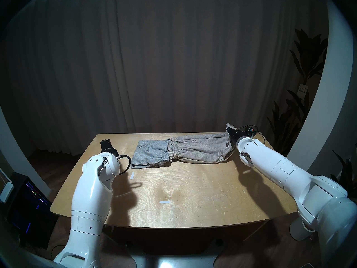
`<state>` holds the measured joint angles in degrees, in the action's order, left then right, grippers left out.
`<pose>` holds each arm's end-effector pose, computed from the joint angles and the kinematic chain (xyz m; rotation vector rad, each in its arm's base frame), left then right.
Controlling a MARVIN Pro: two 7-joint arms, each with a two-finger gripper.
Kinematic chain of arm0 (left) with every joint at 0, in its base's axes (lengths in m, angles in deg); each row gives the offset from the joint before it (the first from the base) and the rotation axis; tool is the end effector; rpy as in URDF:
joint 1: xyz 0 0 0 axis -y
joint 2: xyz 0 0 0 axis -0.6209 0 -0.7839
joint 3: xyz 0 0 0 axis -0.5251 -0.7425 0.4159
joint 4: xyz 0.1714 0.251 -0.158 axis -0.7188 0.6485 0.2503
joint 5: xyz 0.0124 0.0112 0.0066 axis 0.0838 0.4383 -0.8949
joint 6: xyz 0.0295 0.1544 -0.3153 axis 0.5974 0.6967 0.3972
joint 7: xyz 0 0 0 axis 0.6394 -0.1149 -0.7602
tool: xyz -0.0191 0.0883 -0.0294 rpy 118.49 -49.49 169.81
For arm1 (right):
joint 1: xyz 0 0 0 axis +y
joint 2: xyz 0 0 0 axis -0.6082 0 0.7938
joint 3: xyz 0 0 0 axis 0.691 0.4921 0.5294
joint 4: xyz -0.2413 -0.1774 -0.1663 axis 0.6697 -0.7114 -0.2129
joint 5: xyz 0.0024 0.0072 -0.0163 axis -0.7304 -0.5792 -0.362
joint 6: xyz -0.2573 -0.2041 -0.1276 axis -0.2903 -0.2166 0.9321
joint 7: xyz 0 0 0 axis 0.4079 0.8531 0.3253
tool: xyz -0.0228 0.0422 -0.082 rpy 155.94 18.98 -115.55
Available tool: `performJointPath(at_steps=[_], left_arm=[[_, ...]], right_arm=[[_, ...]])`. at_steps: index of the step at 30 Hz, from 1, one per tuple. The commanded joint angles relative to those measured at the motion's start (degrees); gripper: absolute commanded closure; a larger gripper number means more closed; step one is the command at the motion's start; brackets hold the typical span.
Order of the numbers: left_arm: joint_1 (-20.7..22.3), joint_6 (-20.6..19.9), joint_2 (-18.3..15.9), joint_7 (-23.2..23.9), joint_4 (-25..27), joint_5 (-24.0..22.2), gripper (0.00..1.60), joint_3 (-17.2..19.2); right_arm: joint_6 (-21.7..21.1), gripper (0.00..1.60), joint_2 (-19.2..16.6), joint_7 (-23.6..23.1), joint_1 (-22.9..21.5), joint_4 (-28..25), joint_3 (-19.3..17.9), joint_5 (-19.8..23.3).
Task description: Fold pants twice and stack them
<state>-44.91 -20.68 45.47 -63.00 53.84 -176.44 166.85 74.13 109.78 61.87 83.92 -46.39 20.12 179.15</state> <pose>0.4846 0.0511 -0.3212 1.1850 1.9088 1.0663 0.6164 -0.1663 -0.3226 -2.0648 0.7410 -1.6066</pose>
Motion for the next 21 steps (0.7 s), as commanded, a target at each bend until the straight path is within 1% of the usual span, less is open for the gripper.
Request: performJointPath(at_steps=[1, 2, 3, 7, 8, 12, 14, 17, 18, 21], left_arm=[[-0.69, -0.24, -0.37, 1.02, 2.19, -0.32, 0.00, 0.60], [-0.87, -0.22, -0.40, 1.01, 2.36, -0.42, 0.00, 0.75], [-1.05, -0.17, -0.42, 0.99, 2.53, -0.53, 0.00, 0.96], [-1.60, -0.10, -0.62, 1.01, 2.94, -0.95, 0.00, 1.67], [-1.60, -0.10, -0.62, 1.01, 2.94, -0.95, 0.00, 1.67], [-2.27, -0.10, -0.94, 1.03, 3.52, -1.45, 0.00, 2.55], [-2.37, -0.14, -1.02, 1.05, 3.58, -1.53, 0.00, 2.69], [-2.64, -0.07, -1.16, 1.06, 3.93, -1.73, 0.00, 3.14], [-2.77, -0.05, -1.23, 1.04, 4.12, -1.88, 0.00, 3.49], [-2.93, -0.03, -1.26, 1.12, 4.22, -2.01, 0.00, 3.82]], right_arm=[[0.54, 1.60, 1.84, 2.08, -2.56, -2.29, 0.37, -1.57], [0.42, 1.60, 2.41, 2.48, -2.75, -2.16, 0.47, -1.63], [0.08, 1.60, 3.18, 3.31, -2.77, -2.19, 0.06, -0.70], [0.38, 1.60, 5.48, 4.95, -3.36, -2.06, 0.34, -1.03], [0.38, 1.60, 5.48, 4.95, -3.36, -2.06, 0.34, -1.03], [0.56, 1.60, 8.39, 7.00, -3.92, -1.65, 0.56, -1.14], [0.66, 1.60, 8.82, 7.26, -4.05, -1.64, 0.66, -1.30], [0.76, 1.60, 10.37, 8.23, -4.39, -1.67, 0.72, -1.35], [0.84, 1.60, 11.47, 8.91, -4.56, -1.51, 0.79, -1.33], [0.98, 1.60, 12.71, 9.56, -4.66, -1.17, 0.90, -1.34]])
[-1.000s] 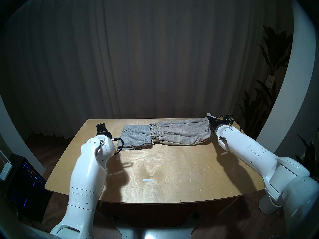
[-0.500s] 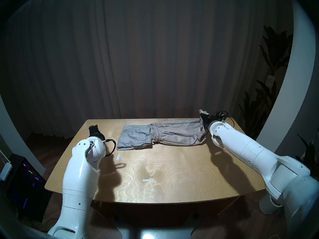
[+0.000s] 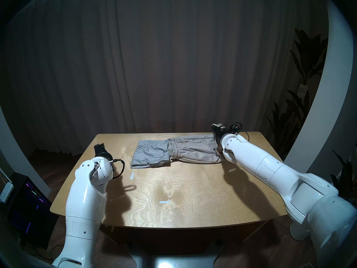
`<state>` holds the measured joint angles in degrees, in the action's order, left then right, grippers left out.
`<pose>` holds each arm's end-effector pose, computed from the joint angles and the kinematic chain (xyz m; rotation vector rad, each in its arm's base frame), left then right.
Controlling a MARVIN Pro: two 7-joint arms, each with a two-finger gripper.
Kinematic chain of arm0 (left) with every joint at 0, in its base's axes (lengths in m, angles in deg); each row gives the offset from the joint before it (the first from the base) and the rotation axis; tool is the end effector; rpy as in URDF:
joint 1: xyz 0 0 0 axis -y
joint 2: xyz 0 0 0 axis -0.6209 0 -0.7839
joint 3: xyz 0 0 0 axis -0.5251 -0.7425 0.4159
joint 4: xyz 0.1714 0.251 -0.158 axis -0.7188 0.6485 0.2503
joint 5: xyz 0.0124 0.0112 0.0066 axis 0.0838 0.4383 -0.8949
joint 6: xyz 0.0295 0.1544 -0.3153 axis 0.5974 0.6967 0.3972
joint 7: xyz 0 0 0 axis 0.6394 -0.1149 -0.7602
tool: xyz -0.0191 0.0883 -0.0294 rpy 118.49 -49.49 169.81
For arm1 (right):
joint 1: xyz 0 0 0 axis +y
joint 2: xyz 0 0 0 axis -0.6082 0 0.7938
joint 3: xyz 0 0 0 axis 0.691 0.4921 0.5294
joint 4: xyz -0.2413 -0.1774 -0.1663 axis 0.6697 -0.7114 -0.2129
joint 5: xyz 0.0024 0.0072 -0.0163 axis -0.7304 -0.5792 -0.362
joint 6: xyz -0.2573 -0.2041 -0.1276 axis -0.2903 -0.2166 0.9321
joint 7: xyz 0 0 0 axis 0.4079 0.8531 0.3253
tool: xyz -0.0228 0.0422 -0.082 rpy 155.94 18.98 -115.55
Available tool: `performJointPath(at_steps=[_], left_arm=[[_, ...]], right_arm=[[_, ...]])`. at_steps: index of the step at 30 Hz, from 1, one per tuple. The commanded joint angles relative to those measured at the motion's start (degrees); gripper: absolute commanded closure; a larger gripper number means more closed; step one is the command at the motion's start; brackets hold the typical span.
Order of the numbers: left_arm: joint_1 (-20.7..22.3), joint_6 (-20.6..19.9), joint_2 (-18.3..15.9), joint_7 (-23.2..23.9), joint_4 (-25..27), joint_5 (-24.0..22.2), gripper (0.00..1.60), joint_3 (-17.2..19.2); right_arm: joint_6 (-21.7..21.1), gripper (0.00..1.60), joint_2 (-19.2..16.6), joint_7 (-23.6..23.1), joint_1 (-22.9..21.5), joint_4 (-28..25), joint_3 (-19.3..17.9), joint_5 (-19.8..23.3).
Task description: Fold pants twice and stack them
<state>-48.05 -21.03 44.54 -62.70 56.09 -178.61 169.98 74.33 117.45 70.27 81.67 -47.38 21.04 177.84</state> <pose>0.4644 0.0778 -0.3288 1.1444 1.9514 1.0633 0.6364 -0.0779 -0.3189 -2.0843 0.7672 -1.5254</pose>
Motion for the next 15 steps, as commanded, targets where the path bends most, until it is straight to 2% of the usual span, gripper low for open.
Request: performJointPath(at_steps=[1, 7, 10, 11, 15], left_arm=[[0.12, 0.27, -0.37, 0.84, 2.00, 0.10, 0.00, 0.80], [-0.30, 0.57, -0.47, 0.83, 2.52, -0.04, 0.00, 1.91], [-0.44, 0.70, -0.48, 0.81, 2.65, -0.10, 0.00, 2.26], [-0.65, 0.87, -0.50, 0.81, 2.91, -0.20, 0.00, 2.69], [-0.82, 1.18, -0.45, 0.80, 3.21, -0.23, 0.00, 2.98]], right_arm=[[0.95, 1.60, 5.61, 1.43, -2.49, 0.04, 0.11, -0.19], [1.01, 1.60, 10.31, 2.77, -3.41, 2.49, 1.05, -0.75], [0.97, 1.60, 11.30, 2.92, -3.66, 2.77, 1.40, -0.98], [1.00, 1.60, 12.87, 3.02, -3.99, 3.36, 1.93, -1.33], [1.06, 1.60, 14.37, 3.02, -4.38, 3.92, 2.44, -1.58]])
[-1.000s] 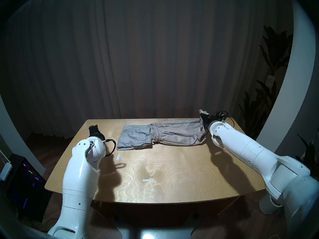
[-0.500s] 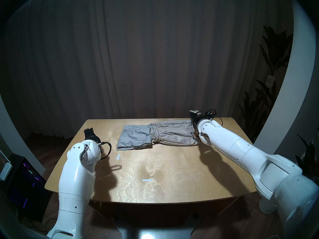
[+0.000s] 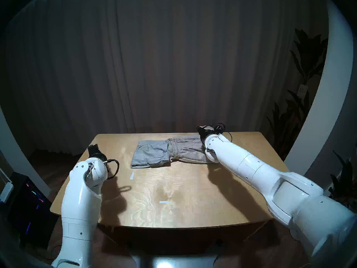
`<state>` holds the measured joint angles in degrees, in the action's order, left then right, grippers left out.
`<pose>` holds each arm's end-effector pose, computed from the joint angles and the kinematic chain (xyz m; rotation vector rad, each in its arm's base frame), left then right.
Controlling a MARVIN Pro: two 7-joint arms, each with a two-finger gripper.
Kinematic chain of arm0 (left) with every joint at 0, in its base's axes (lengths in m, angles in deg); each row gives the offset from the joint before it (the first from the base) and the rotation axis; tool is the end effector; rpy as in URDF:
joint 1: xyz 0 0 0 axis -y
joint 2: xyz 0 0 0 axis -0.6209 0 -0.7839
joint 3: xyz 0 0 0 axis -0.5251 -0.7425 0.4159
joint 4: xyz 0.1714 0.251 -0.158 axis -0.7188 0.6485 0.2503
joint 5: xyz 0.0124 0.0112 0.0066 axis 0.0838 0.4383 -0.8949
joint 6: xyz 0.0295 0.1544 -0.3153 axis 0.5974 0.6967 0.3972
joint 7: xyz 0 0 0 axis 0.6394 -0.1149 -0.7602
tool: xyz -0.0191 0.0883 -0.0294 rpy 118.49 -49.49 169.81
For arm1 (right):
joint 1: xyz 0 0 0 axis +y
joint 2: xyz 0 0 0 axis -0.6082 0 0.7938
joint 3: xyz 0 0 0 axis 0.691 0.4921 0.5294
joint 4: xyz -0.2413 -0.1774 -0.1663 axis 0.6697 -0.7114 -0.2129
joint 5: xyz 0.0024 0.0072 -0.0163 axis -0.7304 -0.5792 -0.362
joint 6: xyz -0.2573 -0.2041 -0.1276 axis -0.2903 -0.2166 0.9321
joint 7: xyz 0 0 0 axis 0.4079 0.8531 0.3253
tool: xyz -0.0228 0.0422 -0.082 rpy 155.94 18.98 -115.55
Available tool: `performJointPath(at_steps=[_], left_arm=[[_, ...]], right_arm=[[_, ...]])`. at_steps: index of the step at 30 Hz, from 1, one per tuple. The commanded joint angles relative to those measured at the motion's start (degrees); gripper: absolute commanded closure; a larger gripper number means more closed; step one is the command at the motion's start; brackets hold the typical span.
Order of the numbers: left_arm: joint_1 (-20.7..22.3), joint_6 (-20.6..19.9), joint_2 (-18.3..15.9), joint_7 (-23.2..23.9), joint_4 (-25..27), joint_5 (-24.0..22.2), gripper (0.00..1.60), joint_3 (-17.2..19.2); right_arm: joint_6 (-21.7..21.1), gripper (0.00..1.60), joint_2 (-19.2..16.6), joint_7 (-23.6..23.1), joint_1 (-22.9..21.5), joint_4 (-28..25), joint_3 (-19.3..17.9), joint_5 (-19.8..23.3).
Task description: Fold pants twice and stack them
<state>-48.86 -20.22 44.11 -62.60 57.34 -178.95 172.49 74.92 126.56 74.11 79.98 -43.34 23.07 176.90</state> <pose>0.4562 0.0998 -0.3244 1.0866 1.9844 1.0958 0.6469 0.0067 -0.3339 -2.1143 0.7664 -1.4406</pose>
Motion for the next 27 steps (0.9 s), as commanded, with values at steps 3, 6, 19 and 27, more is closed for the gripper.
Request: performJointPath(at_steps=[3, 6, 19, 27], left_arm=[[-0.16, 0.62, 0.08, 0.75, 2.23, 0.00, 0.00, 0.68], [-0.32, 0.80, 0.11, 0.80, 2.49, -0.08, 0.00, 0.81], [-0.93, 0.77, -0.16, 1.68, 3.21, -0.24, 0.00, 0.79], [-1.32, 0.85, 0.05, 1.90, 3.50, -0.35, 0.00, 0.69]], right_arm=[[0.33, 1.60, 6.48, -0.83, -3.15, 0.58, 0.93, -0.91], [0.00, 1.60, 7.34, -1.29, -3.57, 1.06, 1.61, -1.38], [-3.12, 1.60, 6.28, -5.58, -3.70, -0.10, 7.65, -6.19], [-4.89, 1.60, 4.19, -6.92, -3.13, -2.55, 11.33, -9.07]])
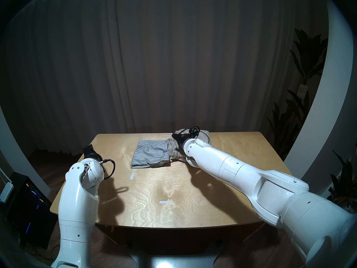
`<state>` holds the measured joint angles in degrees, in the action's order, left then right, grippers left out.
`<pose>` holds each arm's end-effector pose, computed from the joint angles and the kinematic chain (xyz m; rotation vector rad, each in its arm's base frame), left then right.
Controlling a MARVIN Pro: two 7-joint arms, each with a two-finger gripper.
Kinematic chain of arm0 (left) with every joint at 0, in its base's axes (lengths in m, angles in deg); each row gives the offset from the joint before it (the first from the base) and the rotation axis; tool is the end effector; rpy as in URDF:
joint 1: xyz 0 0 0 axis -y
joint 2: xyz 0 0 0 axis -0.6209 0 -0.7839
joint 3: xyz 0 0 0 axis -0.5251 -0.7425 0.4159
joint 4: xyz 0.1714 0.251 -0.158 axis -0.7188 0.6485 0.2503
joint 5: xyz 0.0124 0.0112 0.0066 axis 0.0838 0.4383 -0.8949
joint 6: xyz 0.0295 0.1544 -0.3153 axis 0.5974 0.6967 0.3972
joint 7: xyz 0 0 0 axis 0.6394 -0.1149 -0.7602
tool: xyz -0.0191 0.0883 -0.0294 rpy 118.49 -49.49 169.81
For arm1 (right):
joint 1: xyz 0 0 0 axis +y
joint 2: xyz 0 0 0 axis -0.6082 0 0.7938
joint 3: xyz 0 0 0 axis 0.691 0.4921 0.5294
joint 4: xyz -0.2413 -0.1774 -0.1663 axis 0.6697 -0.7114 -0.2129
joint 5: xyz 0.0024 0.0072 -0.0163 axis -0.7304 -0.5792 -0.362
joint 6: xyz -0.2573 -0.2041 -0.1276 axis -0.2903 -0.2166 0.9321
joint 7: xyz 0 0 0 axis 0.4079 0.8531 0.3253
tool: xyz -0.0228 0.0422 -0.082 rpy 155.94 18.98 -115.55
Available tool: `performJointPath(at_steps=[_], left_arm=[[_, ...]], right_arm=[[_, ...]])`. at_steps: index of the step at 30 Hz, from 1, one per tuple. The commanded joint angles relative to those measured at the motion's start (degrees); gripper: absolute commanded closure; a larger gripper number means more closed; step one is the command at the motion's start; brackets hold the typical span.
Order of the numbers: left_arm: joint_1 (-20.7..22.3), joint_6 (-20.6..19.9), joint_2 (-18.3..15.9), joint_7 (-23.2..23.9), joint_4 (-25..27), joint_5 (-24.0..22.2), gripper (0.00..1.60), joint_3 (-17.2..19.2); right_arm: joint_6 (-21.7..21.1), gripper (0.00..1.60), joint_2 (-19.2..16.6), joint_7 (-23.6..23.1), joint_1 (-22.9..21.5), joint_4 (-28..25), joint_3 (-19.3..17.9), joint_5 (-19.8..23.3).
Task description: Fold pants twice and stack them
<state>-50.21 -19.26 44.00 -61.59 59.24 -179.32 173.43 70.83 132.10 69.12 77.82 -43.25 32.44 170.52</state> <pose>0.4469 0.1080 -0.3191 1.0414 1.9858 1.1254 0.6287 0.1095 -0.3479 -2.1843 0.3229 -1.3753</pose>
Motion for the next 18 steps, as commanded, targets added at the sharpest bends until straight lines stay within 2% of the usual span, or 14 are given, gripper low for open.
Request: performJointPath(at_steps=[1, 9, 11, 13, 14, 15, 16, 18], left_arm=[[0.00, -0.08, 0.20, 0.96, 1.61, 0.02, 0.00, -0.27], [0.02, 0.22, 0.22, 0.96, 1.67, 0.29, 0.00, -0.52], [0.13, 0.32, 0.23, 0.94, 1.56, 0.37, 0.00, -0.62], [0.26, 0.34, 0.22, 1.01, 1.39, 0.46, 0.00, -0.78], [0.33, 0.37, 0.22, 1.01, 1.34, 0.50, 0.00, -0.87], [0.39, 0.38, 0.22, 1.03, 1.32, 0.54, 0.00, -0.95], [0.43, 0.42, 0.22, 1.04, 1.30, 0.58, 0.00, -1.01], [0.50, 0.50, 0.22, 1.07, 1.23, 0.63, 0.00, -1.14]], right_arm=[[-1.89, 1.60, -1.61, -1.22, -1.02, -2.95, 2.49, -2.76], [-2.52, 1.60, -2.78, -1.15, -0.02, -4.16, 5.47, -4.77], [-2.71, 1.54, -2.76, -1.13, 0.22, -4.30, 5.97, -4.96], [-3.03, 1.22, -2.62, -1.10, 0.25, -3.93, 6.58, -5.24], [-2.76, 0.95, -2.73, -1.10, 0.39, -4.09, 6.72, -5.38], [-2.56, 0.78, -2.88, -1.01, 0.50, -4.36, 6.78, -5.44], [-2.49, 0.04, -3.01, -0.93, 0.54, -4.58, 6.82, -5.43], [-2.08, 0.00, -3.09, -0.50, 0.62, -4.75, 6.95, -5.57]])
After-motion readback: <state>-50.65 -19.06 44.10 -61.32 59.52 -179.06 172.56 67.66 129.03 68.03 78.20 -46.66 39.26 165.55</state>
